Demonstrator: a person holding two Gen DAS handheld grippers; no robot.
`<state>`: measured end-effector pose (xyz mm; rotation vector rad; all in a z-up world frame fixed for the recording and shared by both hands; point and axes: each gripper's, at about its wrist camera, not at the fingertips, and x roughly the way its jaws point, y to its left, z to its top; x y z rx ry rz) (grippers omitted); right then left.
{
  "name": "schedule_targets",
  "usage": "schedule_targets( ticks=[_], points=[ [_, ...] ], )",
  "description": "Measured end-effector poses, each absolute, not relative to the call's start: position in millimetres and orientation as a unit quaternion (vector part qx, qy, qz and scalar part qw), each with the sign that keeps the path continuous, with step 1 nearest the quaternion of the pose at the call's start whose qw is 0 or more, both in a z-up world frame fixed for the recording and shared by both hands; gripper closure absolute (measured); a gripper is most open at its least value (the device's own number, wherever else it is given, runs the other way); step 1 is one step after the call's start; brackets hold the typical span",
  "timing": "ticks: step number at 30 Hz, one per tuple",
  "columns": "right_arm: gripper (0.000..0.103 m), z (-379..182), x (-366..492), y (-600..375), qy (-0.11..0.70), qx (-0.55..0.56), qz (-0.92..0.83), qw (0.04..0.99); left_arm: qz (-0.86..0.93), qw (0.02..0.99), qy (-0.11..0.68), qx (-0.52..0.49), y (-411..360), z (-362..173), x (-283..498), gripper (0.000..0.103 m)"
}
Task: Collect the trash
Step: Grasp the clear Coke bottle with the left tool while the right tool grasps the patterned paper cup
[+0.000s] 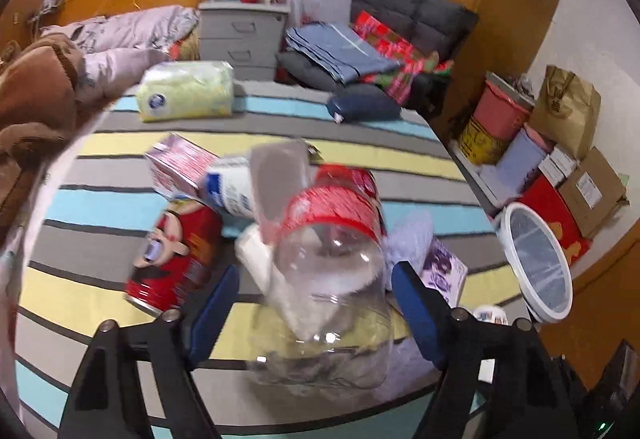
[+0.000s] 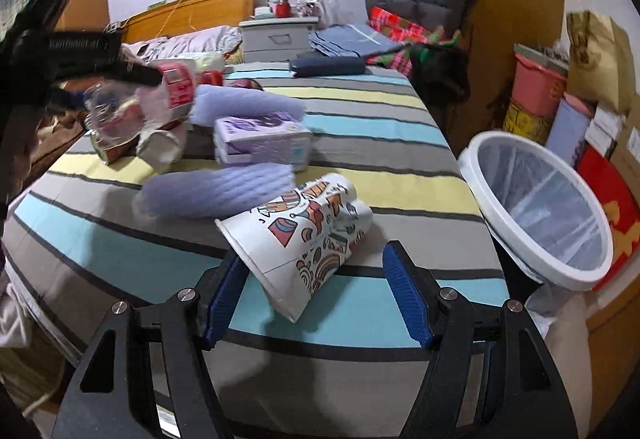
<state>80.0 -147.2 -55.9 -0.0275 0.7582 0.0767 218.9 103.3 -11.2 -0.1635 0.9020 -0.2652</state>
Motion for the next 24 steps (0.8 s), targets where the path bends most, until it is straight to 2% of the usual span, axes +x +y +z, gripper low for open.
schedule_targets(
  ticks=[3, 4, 11, 15, 21, 24],
  points=[
    [0.033, -56, 83, -152, 0.373, -0.015, 0.033, 0.927, -0.141, 0.880, 0.447, -0.075, 92, -20, 215, 0.039],
    [0.033, -55, 82, -153, 0.373, -0.018, 0.030, 0.927, -0.145, 0.877, 0.451, -0.080, 89, -22, 213, 0.040],
    [0.033, -51, 82, -175, 0.363, -0.009, 0.009, 0.932, -0.167, 0.866, 0.462, -0.087, 72, -28, 200, 0.040],
    [0.033, -55, 87, -172, 0.375, -0.009, 0.052, 0.926, -0.157, 0.882, 0.440, -0.059, 65, -17, 197, 0.037],
    [0.033, -49, 81, -190, 0.401, 0.047, 0.103, 0.909, -0.149, 0.889, 0.428, -0.070, 68, -11, 207, 0.035],
    [0.033, -42, 72, -182, 0.381, 0.017, 0.098, 0.919, -0.160, 0.878, 0.446, -0.070, 59, -22, 213, 0.035]
  ],
)
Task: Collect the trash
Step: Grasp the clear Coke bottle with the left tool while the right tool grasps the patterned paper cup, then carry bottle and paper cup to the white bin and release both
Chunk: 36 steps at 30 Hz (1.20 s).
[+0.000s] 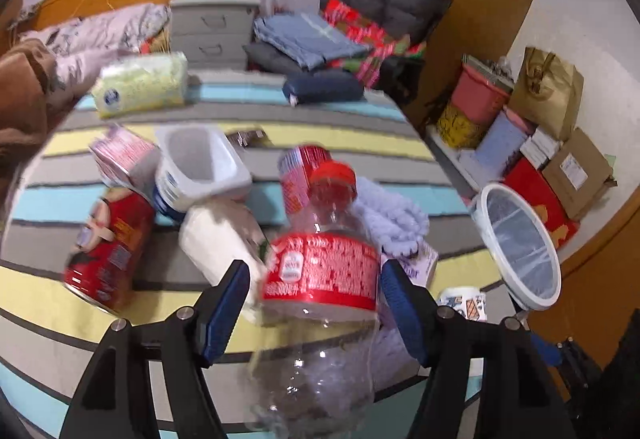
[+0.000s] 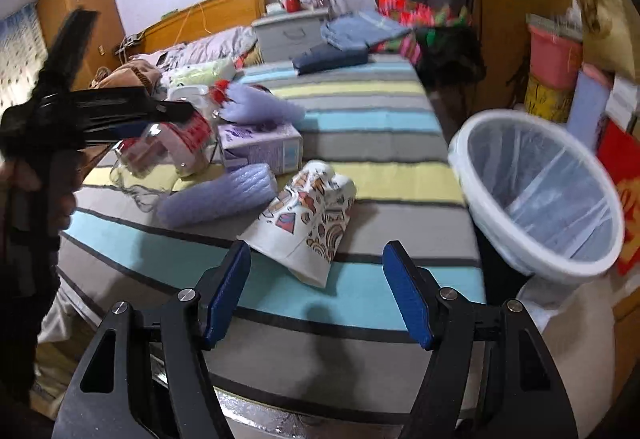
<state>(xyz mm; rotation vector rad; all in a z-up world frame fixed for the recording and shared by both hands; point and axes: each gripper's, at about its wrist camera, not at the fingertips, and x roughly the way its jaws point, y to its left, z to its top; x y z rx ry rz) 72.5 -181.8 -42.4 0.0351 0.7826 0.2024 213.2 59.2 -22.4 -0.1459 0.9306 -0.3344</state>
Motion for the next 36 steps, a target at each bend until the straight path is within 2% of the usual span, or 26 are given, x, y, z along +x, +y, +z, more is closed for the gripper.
schedule_targets(
  ticks=[4, 14, 16, 17, 19, 21, 26, 36],
  points=[
    [0.033, -53, 74, -162, 0.387, -0.068, 0.078, 0.916, -0.157, 0.876, 0.453, -0.056, 51, -32, 215, 0.036],
    [0.033, -62, 93, -168, 0.359, -0.062, 0.035, 0.931, -0.150, 0.878, 0.444, -0.096, 65, -31, 202, 0.037],
    [0.049, -62, 95, -168, 0.355, -0.055, 0.038, 0.933, -0.150, 0.879, 0.440, -0.102, 66, -32, 197, 0.037],
    [0.063, -62, 96, -169, 0.356, -0.051, 0.036, 0.932, -0.150, 0.881, 0.437, -0.106, 66, -32, 193, 0.038],
    [0.067, -64, 97, -170, 0.355, -0.044, 0.032, 0.933, -0.142, 0.886, 0.430, -0.104, 66, -31, 185, 0.038],
    [0.080, -64, 95, -170, 0.350, -0.040, 0.031, 0.936, -0.136, 0.890, 0.424, -0.101, 66, -31, 177, 0.038],
    [0.084, -57, 89, -175, 0.328, -0.015, 0.036, 0.944, -0.134, 0.893, 0.415, -0.112, 67, -28, 160, 0.038],
    [0.084, -39, 83, -188, 0.293, 0.003, 0.039, 0.955, -0.135, 0.905, 0.394, -0.085, 53, -8, 137, 0.038]
  ],
)
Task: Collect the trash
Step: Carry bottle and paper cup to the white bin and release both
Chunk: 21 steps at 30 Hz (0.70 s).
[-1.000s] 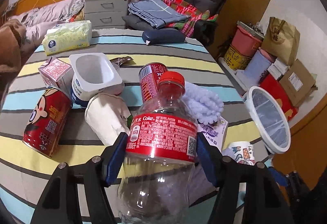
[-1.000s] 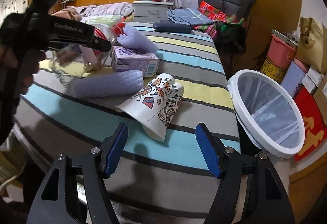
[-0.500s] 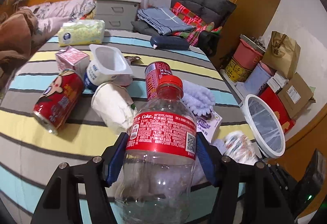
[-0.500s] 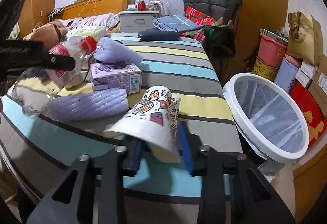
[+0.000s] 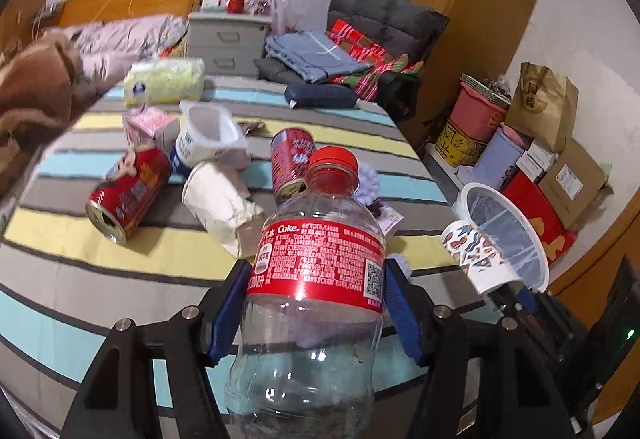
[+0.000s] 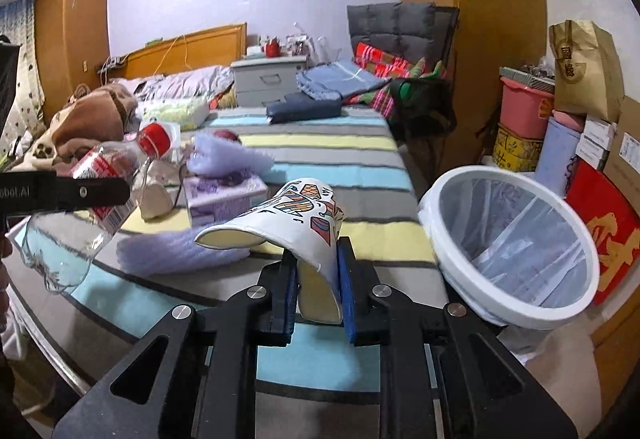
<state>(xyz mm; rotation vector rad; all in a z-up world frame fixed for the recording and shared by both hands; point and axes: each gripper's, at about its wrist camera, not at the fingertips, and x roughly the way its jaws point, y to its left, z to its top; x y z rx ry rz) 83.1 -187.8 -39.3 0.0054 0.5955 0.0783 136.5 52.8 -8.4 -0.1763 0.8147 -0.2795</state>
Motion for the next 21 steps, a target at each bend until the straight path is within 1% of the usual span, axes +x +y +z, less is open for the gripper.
schedule_targets(
  ticks=[10, 21],
  points=[
    [0.084, -16, 76, -216, 0.263, 0.012, 0.020, 0.964, -0.167, 0.911, 0.374, -0.051, 8, 16, 130, 0.038],
    [0.084, -6, 72, -262, 0.245, 0.027, -0.026, 0.969, -0.215, 0.911, 0.353, -0.002, -68, 33, 134, 0.038]
  ],
)
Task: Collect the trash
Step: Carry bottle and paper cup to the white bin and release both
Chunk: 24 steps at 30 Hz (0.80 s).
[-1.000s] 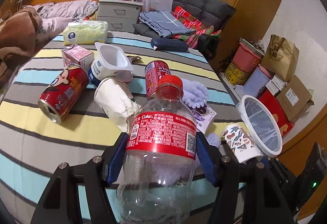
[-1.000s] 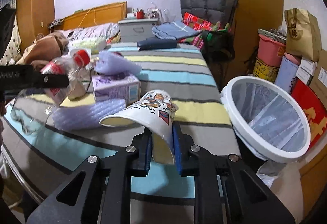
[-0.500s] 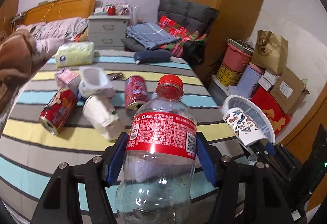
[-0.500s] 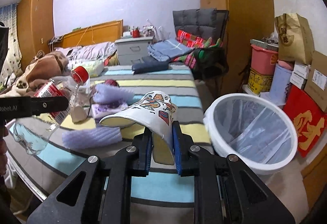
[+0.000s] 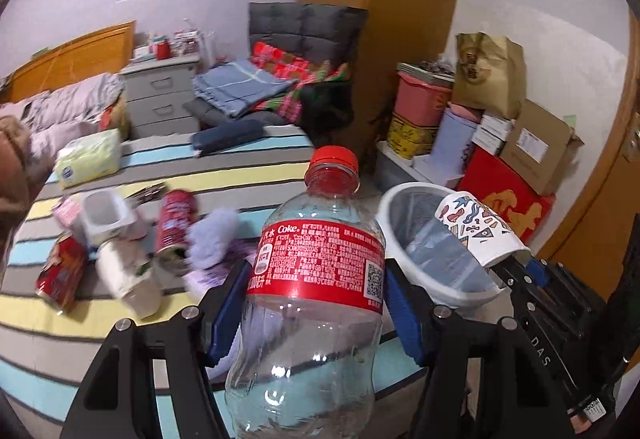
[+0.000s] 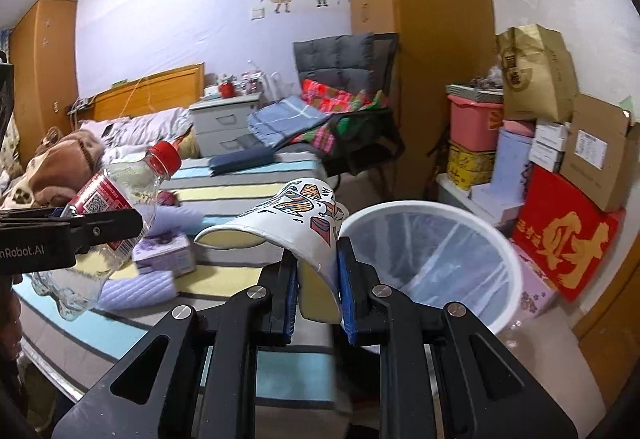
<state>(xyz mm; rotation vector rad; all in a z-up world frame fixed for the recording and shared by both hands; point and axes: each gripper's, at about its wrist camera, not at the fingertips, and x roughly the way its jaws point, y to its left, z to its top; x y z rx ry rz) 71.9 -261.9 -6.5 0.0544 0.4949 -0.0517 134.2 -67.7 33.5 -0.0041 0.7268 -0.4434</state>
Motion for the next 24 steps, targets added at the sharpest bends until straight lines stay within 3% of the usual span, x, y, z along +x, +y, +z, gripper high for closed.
schedule_targets(
  ticks=[24],
  points=[
    [0.084, -40, 95, -359, 0.316, 0.044, -0.105, 0.942, -0.327, 0.865, 0.380, 0.029, -240, 13, 186, 0.037]
  ],
)
